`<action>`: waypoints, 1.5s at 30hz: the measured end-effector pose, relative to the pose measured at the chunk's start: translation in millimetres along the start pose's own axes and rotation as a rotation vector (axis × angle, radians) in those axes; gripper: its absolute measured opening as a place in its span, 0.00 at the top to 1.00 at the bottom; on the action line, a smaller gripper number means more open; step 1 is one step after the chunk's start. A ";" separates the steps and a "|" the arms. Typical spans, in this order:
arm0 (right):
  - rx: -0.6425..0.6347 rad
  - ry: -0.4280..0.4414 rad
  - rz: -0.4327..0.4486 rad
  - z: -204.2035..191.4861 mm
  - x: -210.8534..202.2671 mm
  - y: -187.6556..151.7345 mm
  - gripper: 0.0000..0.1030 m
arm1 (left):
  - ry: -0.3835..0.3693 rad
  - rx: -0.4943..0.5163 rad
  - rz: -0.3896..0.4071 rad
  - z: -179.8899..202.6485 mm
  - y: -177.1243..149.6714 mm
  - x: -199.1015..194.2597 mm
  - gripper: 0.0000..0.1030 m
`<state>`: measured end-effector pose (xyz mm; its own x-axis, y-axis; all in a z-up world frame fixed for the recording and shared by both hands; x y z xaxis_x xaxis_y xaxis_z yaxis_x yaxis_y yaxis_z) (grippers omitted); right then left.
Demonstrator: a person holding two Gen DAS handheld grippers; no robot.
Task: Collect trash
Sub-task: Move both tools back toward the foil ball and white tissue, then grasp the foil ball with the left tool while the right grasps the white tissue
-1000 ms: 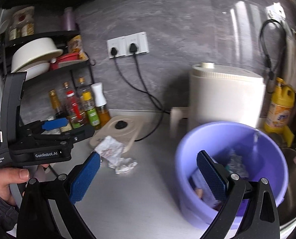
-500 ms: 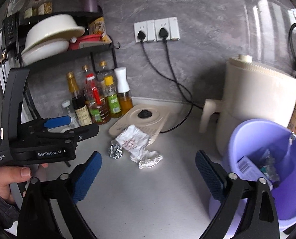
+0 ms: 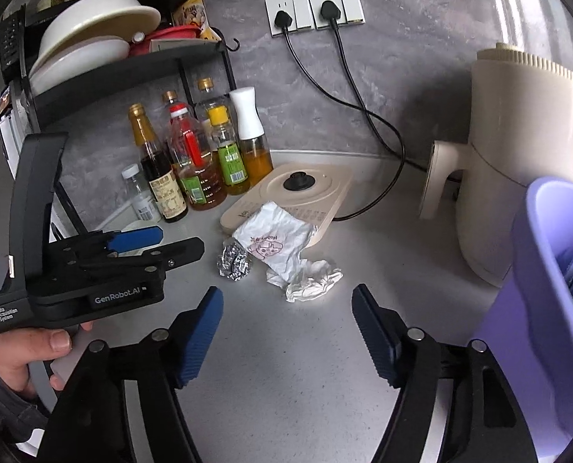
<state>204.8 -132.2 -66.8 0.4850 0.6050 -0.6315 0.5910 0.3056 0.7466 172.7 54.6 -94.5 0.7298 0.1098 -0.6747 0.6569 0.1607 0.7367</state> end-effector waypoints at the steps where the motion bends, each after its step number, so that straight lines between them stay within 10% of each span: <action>1: -0.005 -0.001 -0.001 -0.1 2.9 -1.3 0.34 | 0.000 -0.001 -0.006 -0.9 -0.7 3.9 0.39; 27: -0.032 -0.035 -0.104 15.9 71.0 -11.9 0.38 | 0.022 -0.031 -0.114 -14.0 -15.2 95.1 0.41; 29: -0.034 -0.036 -0.108 16.6 76.7 -10.2 0.39 | 0.015 -0.041 -0.125 -15.7 -17.0 100.5 0.55; 45: -0.046 0.021 -0.163 12.9 123.4 -3.0 0.44 | 0.116 -0.085 -0.059 -35.5 -11.7 77.1 0.58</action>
<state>271.2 -68.0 -149.7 0.3714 0.5600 -0.7406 0.6302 0.4337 0.6440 214.6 95.9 -156.7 0.6603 0.2097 -0.7211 0.6761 0.2519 0.6924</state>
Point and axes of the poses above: each gripper's, at about its wrist camera, not at the fingertips, and x roughly the way its jaws point, z to its right, y to its top, the point moved 2 cm from there along x, roughly the way its jaws point
